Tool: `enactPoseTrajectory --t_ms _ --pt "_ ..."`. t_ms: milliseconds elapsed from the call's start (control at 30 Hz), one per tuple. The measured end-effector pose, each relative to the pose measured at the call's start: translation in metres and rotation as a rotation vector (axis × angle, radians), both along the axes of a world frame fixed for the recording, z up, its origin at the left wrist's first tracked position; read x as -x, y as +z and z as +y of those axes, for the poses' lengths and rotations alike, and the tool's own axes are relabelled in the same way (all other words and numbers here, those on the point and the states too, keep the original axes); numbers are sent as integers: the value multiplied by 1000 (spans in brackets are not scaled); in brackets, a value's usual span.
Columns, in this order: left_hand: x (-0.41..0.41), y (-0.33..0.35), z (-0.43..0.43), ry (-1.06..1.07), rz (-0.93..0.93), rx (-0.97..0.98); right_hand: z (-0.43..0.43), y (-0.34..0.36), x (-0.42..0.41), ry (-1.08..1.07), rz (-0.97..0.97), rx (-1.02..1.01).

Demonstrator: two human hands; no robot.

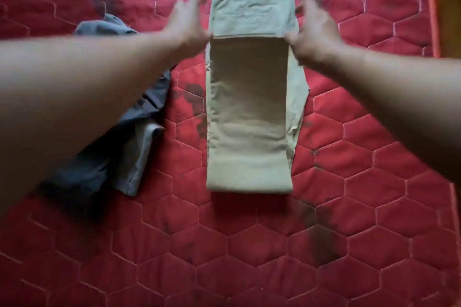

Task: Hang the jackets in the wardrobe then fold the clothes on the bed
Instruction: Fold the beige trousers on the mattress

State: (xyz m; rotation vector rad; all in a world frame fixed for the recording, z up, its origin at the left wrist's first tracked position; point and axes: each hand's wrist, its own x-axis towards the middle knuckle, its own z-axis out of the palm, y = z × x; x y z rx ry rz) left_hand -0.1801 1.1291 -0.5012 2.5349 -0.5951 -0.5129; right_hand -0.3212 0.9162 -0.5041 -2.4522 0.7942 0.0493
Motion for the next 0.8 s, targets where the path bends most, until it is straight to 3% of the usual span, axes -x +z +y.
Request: enactPoseTrajectory --t_ms 67,133,233,333,400,500,667,800 --pt "-13 9 -6 66 4 18 -4 4 -15 -86 15 -19" --pt "6 -1 6 46 54 -49 11 -8 5 -34 127 -100" --pt "86 -43 52 40 359 -132 56 -52 87 15 399 -317" --pt "176 -86 99 157 617 -98 101 -91 167 -101 539 -426" --pt "220 -104 118 304 712 -3 122 -107 205 -255 515 -456" --pt "251 -113 131 433 695 69 132 -118 235 -385 425 -494" --pt "268 -98 147 226 656 -98 125 -110 256 -300 406 -669" --pt "283 -92 177 132 814 22 128 -97 285 -107 525 -657"
